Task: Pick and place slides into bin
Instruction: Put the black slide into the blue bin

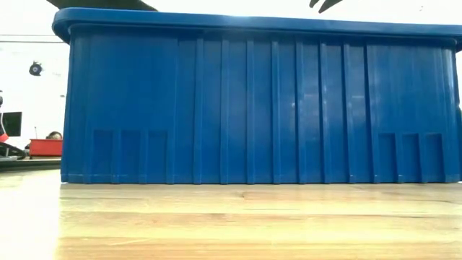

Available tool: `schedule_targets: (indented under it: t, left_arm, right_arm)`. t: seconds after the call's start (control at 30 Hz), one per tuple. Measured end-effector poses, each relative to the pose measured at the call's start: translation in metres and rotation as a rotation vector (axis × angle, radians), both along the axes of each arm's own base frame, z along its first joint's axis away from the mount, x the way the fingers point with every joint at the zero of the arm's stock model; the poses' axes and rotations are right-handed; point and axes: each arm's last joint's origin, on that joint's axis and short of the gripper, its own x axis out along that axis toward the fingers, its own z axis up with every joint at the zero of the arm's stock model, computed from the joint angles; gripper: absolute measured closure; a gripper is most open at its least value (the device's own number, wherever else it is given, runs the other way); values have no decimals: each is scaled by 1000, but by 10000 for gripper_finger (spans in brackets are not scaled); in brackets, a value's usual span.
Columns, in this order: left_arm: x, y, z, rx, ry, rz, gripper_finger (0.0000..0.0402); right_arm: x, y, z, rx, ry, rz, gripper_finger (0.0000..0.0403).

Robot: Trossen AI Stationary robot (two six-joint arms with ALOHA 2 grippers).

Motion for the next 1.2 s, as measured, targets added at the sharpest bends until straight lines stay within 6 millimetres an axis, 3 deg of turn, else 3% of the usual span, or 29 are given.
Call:
schedule_targets:
  t: [0.27,0.53,0.8,1.2]
  left_arm:
    - [78,14,-18,99,121,-3,402]
    - [120,26,-31,212,224,51,402]
    - [157,34,-62,157,292,127,402]
    - [189,59,-103,112,445,292,402]
  right_arm:
    - [0,0,0,0,0,0,209]
    - [0,0,0,-3,5,4,209]
    - [0,0,0,-6,10,7,209]
    - [0,0,0,-10,14,11,209]
